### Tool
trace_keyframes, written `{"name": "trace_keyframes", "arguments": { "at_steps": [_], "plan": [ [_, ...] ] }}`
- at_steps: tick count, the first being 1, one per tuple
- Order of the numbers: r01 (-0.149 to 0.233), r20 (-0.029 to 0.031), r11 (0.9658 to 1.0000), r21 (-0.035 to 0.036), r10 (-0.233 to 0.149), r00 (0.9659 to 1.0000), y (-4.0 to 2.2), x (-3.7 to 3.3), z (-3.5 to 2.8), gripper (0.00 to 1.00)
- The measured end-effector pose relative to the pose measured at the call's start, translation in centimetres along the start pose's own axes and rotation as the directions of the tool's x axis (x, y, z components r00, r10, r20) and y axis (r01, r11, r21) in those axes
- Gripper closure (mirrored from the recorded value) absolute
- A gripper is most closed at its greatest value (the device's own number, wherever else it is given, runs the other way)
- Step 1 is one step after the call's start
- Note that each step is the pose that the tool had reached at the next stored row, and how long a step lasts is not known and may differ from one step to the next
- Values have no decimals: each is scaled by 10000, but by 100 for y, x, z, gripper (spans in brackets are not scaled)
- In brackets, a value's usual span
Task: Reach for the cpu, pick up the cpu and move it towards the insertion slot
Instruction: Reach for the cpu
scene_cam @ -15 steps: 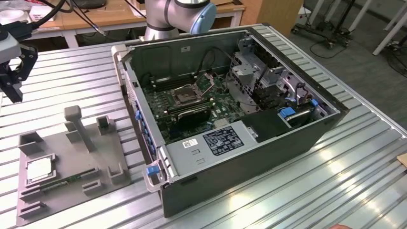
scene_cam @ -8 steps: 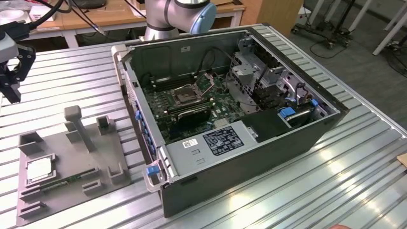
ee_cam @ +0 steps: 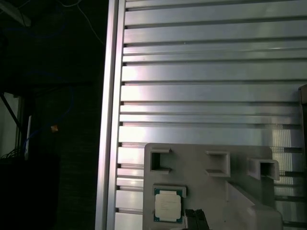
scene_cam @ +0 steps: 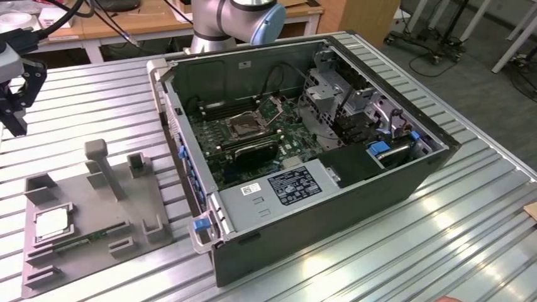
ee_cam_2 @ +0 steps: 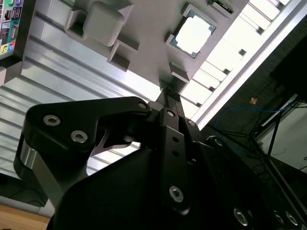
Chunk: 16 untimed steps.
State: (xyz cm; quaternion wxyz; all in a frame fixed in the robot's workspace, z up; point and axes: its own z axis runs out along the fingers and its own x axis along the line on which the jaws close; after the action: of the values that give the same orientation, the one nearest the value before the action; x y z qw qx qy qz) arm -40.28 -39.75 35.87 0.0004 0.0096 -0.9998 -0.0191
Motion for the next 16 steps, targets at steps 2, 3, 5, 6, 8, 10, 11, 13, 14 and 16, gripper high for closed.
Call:
{"name": "trace_keyframes", "arguments": {
  "at_steps": [2,3,5,6,8,10,11,13,14,16],
  "plan": [
    [0,-1,10000,0,0,10000,0,0,6,89],
    [0,-2,10000,1,0,10000,0,0,6,89],
    [0,-1,10000,0,0,10000,0,0,8,89],
    [0,-1,10000,0,0,10000,0,0,9,89],
    [0,0,10000,0,0,10000,0,0,10,89],
    [0,3,10000,-2,0,10000,-1,0,19,89],
    [0,1,10000,-1,0,10000,-1,0,25,89],
    [0,0,10000,0,0,10000,-2,0,38,89],
    [0,0,10000,0,0,10000,-2,0,45,89],
    [0,-2,10000,1,0,10000,-2,0,50,89]
  ]
}}
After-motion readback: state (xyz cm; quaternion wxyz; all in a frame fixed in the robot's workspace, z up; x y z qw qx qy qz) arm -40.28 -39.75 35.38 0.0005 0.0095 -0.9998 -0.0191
